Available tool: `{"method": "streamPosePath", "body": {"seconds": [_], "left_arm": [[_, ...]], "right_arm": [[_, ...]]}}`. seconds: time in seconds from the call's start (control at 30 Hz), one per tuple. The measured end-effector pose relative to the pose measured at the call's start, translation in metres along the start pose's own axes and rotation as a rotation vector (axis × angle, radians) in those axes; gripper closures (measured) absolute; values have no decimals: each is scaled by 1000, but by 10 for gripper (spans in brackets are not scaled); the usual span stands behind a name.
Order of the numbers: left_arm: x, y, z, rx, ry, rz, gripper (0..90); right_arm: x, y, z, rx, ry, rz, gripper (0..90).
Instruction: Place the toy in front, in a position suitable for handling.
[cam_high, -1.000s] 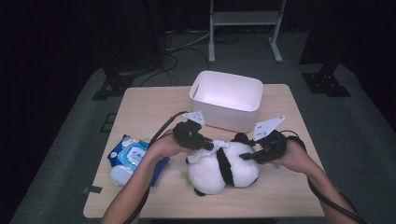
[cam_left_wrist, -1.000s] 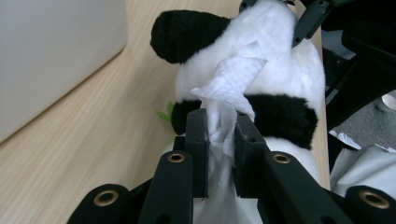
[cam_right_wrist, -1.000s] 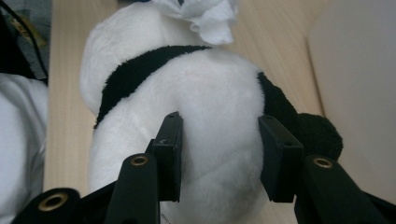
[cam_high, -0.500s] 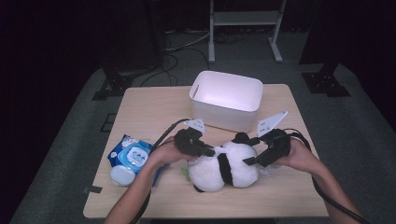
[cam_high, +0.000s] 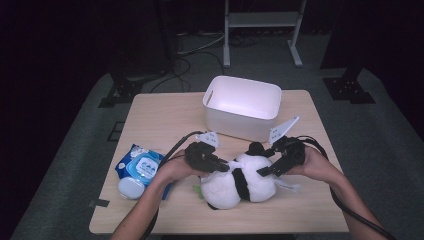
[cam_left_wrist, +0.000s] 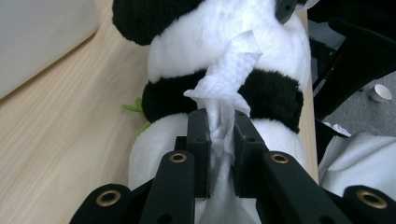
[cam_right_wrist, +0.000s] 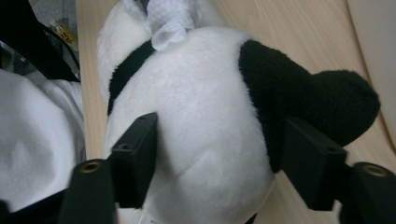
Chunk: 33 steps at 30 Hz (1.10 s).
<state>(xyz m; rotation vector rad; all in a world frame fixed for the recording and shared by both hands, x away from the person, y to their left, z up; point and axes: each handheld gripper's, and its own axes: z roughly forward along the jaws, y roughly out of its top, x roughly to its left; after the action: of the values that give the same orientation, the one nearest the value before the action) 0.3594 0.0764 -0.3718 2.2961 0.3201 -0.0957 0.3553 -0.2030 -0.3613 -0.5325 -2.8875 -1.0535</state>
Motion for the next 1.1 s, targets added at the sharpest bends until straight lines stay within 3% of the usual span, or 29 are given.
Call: {"method": "streamPosePath", "body": {"seconds": [0.37, 0.6, 0.83, 1.1], "left_arm": [[-4, 35, 15, -17, -27, 41, 796], [-16, 62, 24, 9, -45, 113, 796], [-20, 62, 34, 30, -67, 115, 798], [-30, 64, 38, 44, -89, 142, 799]], "right_arm": [[10, -4, -3, -10, 10, -58, 343], [16, -5, 0, -34, 32, -81, 334], [16, -8, -5, -17, 54, -66, 284], [14, -14, -12, 37, 92, -50, 302]]}}
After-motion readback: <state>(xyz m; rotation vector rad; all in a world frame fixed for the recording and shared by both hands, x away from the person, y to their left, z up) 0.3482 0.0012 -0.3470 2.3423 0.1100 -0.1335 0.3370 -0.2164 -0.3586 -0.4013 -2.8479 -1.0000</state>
